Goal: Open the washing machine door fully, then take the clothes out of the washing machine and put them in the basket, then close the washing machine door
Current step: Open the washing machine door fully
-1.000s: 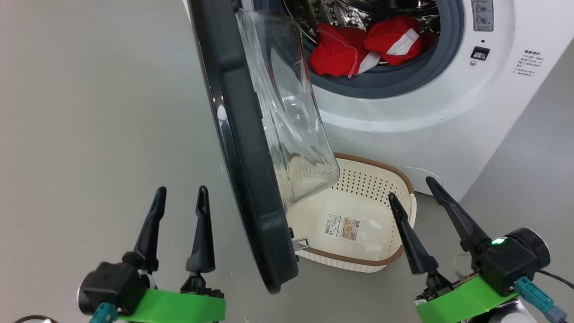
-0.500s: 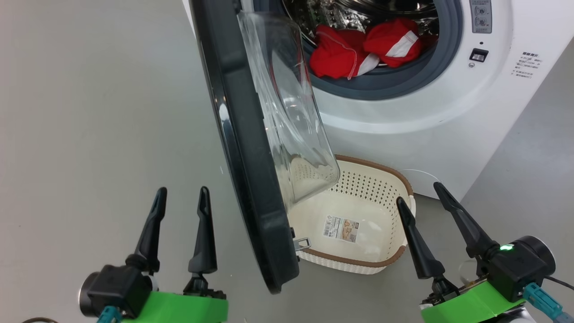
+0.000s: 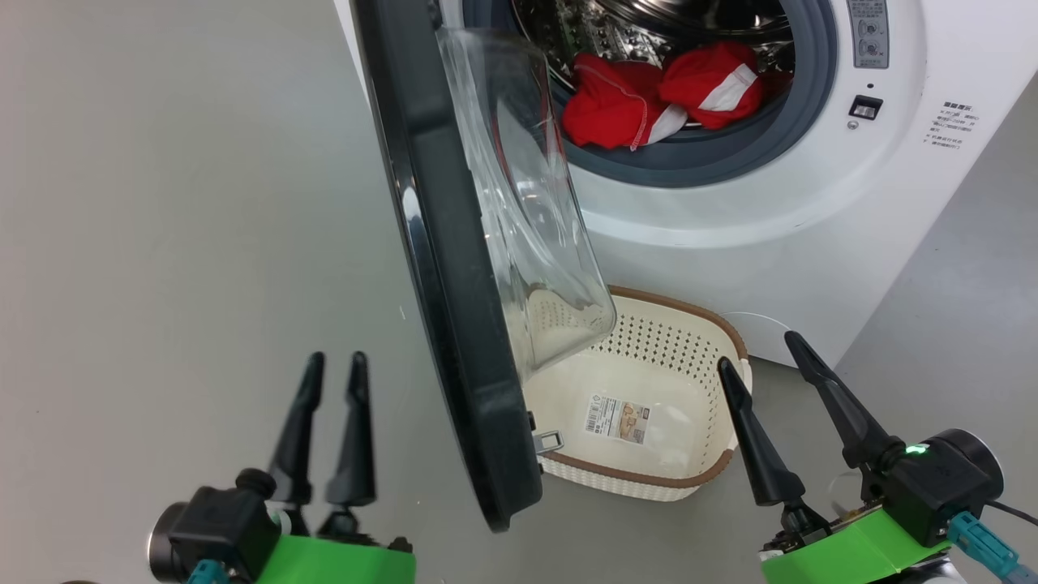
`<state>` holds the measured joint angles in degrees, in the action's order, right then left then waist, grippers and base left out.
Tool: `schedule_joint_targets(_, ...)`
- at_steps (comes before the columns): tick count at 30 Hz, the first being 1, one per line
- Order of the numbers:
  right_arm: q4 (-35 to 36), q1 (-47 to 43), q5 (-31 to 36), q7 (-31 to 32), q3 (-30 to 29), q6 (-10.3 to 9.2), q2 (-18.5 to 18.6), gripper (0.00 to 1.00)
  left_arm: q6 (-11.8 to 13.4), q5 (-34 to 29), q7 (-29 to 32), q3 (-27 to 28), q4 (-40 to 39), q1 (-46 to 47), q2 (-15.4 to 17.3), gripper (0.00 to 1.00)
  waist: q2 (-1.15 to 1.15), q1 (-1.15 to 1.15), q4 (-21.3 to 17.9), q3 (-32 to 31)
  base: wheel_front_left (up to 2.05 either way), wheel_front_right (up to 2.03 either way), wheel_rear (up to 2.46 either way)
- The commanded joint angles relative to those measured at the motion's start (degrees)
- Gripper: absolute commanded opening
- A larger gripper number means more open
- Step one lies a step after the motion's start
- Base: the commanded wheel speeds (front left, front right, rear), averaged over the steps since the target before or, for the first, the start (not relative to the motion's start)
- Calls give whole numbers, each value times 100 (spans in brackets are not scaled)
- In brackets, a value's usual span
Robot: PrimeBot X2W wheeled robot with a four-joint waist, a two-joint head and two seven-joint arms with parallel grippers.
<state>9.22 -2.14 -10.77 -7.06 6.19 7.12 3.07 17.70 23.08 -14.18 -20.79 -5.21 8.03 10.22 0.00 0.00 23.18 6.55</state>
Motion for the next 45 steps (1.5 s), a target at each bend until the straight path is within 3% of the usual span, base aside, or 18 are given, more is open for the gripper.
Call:
schedule_joint_targets(1, 133, 49, -51, -43, 102, 36, -19, 100, 27, -66, -4, 169, -163, 84, 133, 0, 0, 0, 0, -6, 0, 0, 0)
schedule_joint_targets(18, 134, 60, -130, -21, 121, 36, -19, 100, 200, -696, -40, 74, -1459, 431, 311, 0, 0, 0, -85, 27, 0, 0, 0)
schedule_joint_targets(25, 90, 61, -192, -50, 147, 36, -19, 100, 68, -783, 115, -300, -1875, 600, 240, 0, 0, 0, -148, -5, 0, 0, 0)
schedule_joint_targets(35, 61, 124, -226, -79, 181, 36, -19, 100, -268, -749, 583, -1044, -1726, 832, 54, 0, 0, 0, -227, 38, 0, 0, 0)
schedule_joint_targets(45, 42, 153, -250, -98, 194, 36, -19, 100, -407, -524, 1095, -1319, -1159, 881, -9, 0, 0, 0, -331, 57, 0, 0, 0)
